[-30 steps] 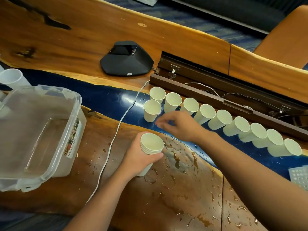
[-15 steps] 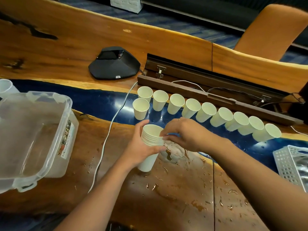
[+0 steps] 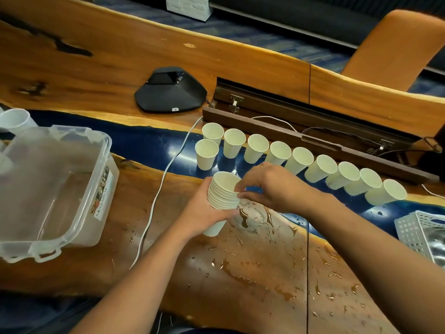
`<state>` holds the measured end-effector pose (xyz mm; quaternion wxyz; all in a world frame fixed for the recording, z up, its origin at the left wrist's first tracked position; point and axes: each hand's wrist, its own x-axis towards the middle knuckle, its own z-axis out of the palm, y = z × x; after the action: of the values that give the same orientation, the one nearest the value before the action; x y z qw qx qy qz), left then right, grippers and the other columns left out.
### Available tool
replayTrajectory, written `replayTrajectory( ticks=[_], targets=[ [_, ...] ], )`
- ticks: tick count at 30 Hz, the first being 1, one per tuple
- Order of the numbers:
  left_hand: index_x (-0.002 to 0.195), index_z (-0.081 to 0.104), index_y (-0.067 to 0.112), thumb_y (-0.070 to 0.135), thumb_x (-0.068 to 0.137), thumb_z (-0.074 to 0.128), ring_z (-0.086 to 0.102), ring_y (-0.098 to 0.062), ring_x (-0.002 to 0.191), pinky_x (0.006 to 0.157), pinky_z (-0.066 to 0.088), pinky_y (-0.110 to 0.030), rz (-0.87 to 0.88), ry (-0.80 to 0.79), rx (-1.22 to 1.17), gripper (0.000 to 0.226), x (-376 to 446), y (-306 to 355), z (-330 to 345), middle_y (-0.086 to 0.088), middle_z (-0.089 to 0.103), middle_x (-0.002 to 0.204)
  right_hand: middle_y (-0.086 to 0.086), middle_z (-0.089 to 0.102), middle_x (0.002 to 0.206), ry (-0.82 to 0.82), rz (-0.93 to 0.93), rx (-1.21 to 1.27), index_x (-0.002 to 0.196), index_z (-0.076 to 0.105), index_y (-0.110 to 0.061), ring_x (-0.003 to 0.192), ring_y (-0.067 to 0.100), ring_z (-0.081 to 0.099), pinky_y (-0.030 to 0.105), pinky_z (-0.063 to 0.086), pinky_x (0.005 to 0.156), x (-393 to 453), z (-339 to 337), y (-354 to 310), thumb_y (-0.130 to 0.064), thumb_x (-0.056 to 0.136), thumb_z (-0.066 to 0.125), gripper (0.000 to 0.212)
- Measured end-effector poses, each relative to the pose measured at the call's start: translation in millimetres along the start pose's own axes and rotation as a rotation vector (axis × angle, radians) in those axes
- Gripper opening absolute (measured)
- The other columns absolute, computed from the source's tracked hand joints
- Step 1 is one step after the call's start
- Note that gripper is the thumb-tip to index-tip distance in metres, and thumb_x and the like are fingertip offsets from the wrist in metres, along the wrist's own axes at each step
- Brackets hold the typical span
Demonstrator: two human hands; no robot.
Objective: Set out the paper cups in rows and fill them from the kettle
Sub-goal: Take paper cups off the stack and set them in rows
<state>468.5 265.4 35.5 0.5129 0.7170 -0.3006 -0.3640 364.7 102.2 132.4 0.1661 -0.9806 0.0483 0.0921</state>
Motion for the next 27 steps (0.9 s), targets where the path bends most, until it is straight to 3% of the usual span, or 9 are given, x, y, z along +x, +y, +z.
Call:
replayTrajectory(
  ticks=[3, 6, 12, 16, 19, 22, 24, 27],
  targets=[
    [0.126, 0.046, 0.031, 0.015, 0.068, 0.090, 0.056, 0.020, 0.091, 0.067, 0.045, -0.002, 0.014, 0.000, 0.001, 0.075, 0.0, 0.9, 1.0, 0.018, 0.060, 0.108, -0.007, 0.071, 0.115, 0.020, -0.039, -0.044, 0.116, 0.071, -0.024, 0.103, 0.014, 0.064, 0.029, 0.044, 0.097, -0.3, 0.6, 0.5, -0.028, 0.094, 0.064, 0.024],
    [0.125, 0.043, 0.034, 0.018, 0.069, 0.090, 0.055, 0.021, 0.091, 0.067, 0.044, -0.001, 0.018, -0.008, 0.013, 0.074, 1.1, 2.3, 2.2, 0.020, 0.059, 0.107, -0.006, 0.073, 0.108, 0.041, -0.073, -0.092, 0.112, 0.072, -0.024, 0.097, 0.019, 0.065, 0.036, 0.048, 0.092, -1.1, 0.4, 1.4, -0.025, 0.094, 0.065, 0.020],
    [0.125, 0.044, 0.032, 0.019, 0.069, 0.090, 0.055, 0.019, 0.091, 0.067, 0.044, 0.000, 0.024, -0.009, 0.018, 0.073, 4.2, 1.2, 3.6, 0.018, 0.060, 0.107, -0.002, 0.072, 0.103, 0.088, -0.120, -0.144, 0.108, 0.071, -0.021, 0.096, 0.019, 0.066, 0.029, 0.045, 0.088, -1.5, 0.5, 3.9, -0.023, 0.093, 0.066, 0.016],
    [0.129, 0.045, 0.031, 0.019, 0.067, 0.091, 0.057, 0.014, 0.099, 0.071, 0.046, -0.004, 0.033, -0.005, 0.005, 0.078, 5.0, -3.2, 4.6, 0.019, 0.061, 0.111, 0.000, 0.070, 0.096, 0.136, -0.100, -0.120, 0.099, 0.068, -0.019, 0.088, 0.019, 0.063, 0.024, 0.040, 0.079, -1.2, 3.6, 6.0, -0.034, 0.089, 0.070, 0.018],
    [0.130, 0.043, 0.036, 0.021, 0.067, 0.091, 0.056, 0.015, 0.101, 0.071, 0.046, -0.005, 0.020, 0.006, 0.002, 0.081, 5.4, -5.1, 5.8, 0.022, 0.060, 0.112, 0.000, 0.069, 0.095, 0.168, -0.082, -0.083, 0.097, 0.068, -0.019, 0.087, 0.019, 0.061, 0.031, 0.049, 0.078, -1.7, 1.3, 7.1, -0.036, 0.086, 0.073, 0.021],
    [0.132, 0.043, 0.034, 0.025, 0.064, 0.092, 0.057, 0.009, 0.104, 0.077, 0.045, -0.010, -0.012, 0.058, -0.015, 0.084, 8.7, -7.2, 6.8, 0.023, 0.060, 0.113, 0.001, 0.071, 0.099, 0.254, -0.134, -0.069, 0.104, 0.071, -0.018, 0.090, 0.019, 0.063, 0.032, 0.050, 0.078, -0.6, -1.0, 7.2, -0.025, 0.086, 0.073, 0.019],
    [0.131, 0.046, 0.031, 0.027, 0.061, 0.093, 0.058, 0.002, 0.104, 0.081, 0.045, -0.020, -0.031, 0.108, -0.021, 0.085, 10.7, -9.8, 6.5, 0.020, 0.061, 0.113, 0.001, 0.070, 0.101, 0.312, -0.167, -0.048, 0.109, 0.071, -0.016, 0.093, 0.019, 0.062, 0.032, 0.049, 0.078, -0.8, -6.3, 7.9, -0.024, 0.091, 0.067, 0.020],
    [0.126, 0.049, 0.029, 0.029, 0.059, 0.094, 0.059, -0.002, 0.103, 0.082, 0.046, -0.024, -0.054, 0.162, -0.017, 0.081, 12.5, -13.2, 4.5, 0.019, 0.061, 0.111, 0.002, 0.069, 0.107, 0.470, -0.125, 0.013, 0.115, 0.070, -0.014, 0.100, 0.021, 0.060, 0.036, 0.052, 0.083, -5.2, -22.9, 10.2, -0.023, 0.095, 0.054, 0.026]
  ],
)
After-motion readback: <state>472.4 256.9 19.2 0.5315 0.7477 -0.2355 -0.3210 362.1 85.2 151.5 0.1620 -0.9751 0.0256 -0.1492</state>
